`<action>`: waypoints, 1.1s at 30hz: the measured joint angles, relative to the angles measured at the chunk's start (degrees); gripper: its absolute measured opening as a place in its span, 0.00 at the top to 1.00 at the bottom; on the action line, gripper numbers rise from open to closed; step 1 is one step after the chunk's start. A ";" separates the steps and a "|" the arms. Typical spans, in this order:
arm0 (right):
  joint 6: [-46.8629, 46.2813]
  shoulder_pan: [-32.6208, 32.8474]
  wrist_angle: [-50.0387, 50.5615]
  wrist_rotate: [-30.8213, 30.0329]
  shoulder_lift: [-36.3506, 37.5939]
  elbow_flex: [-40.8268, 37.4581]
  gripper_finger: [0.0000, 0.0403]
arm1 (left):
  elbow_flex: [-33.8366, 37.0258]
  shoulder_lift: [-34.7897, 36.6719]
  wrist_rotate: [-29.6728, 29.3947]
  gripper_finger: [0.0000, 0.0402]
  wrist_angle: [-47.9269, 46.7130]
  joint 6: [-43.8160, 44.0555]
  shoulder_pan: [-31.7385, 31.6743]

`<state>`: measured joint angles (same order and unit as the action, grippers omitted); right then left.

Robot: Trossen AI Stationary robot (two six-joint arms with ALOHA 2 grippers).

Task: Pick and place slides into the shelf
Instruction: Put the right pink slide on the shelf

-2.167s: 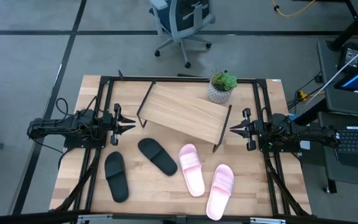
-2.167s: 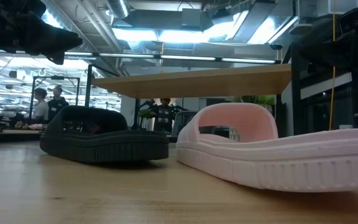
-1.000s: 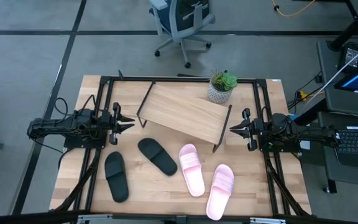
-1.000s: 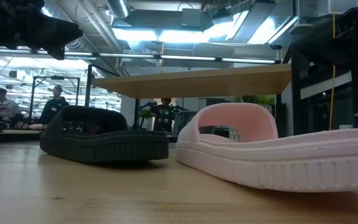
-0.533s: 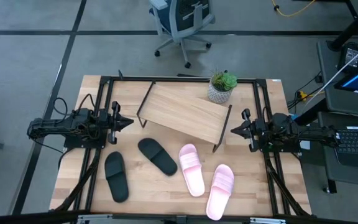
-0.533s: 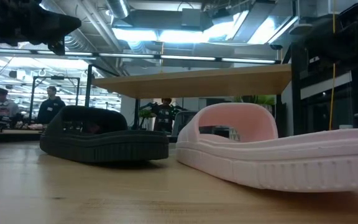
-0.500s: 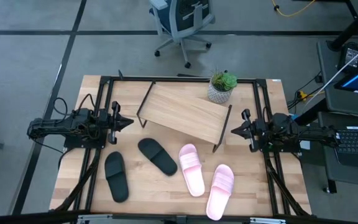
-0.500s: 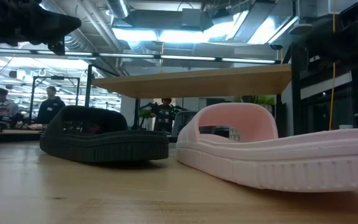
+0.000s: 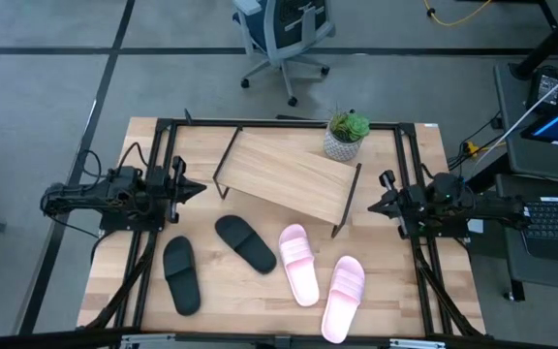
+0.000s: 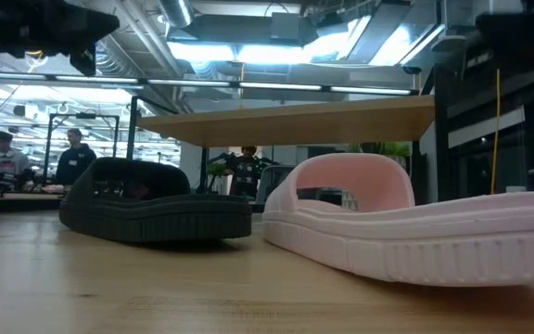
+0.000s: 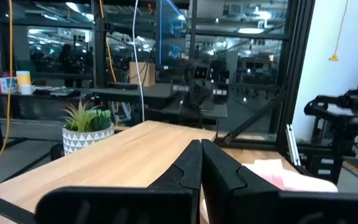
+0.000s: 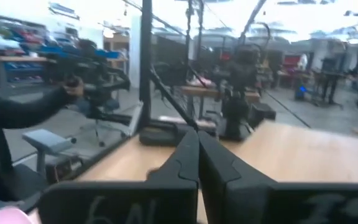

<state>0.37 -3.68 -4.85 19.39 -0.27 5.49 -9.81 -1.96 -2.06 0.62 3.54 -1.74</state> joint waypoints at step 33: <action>0.11 6.95 17.11 -4.65 -26.41 21.38 1.00 | -15.67 -35.51 -6.28 1.00 1.54 -1.94 10.87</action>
<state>0.49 3.26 12.26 14.74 -26.68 26.88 -25.47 -37.46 -8.34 2.16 1.59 9.13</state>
